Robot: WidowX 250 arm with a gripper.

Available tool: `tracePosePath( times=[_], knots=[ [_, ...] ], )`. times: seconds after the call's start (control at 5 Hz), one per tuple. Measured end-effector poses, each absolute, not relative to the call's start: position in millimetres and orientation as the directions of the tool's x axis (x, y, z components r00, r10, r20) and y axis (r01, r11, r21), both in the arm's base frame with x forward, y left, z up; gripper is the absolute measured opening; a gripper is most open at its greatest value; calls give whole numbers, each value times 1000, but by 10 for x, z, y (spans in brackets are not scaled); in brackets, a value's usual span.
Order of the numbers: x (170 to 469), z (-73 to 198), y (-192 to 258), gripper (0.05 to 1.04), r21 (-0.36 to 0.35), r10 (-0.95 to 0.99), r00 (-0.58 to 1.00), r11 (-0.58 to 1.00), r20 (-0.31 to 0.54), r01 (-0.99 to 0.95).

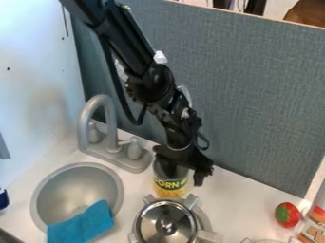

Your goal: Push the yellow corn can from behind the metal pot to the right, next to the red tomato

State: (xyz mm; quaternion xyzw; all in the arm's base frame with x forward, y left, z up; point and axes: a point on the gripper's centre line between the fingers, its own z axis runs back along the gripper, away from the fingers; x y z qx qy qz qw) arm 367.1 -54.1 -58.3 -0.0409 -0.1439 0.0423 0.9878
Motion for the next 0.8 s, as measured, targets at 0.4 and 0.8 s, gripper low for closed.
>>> tracePosePath(
  times=[0.4, 0.8],
  knots=[
    [3634, -83, -312, 1000, -247, 252, 889, 955, 381, -165],
    [3329, 47, 87, 1000, -106, 251, 919, 968, 305, -230]
  ],
)
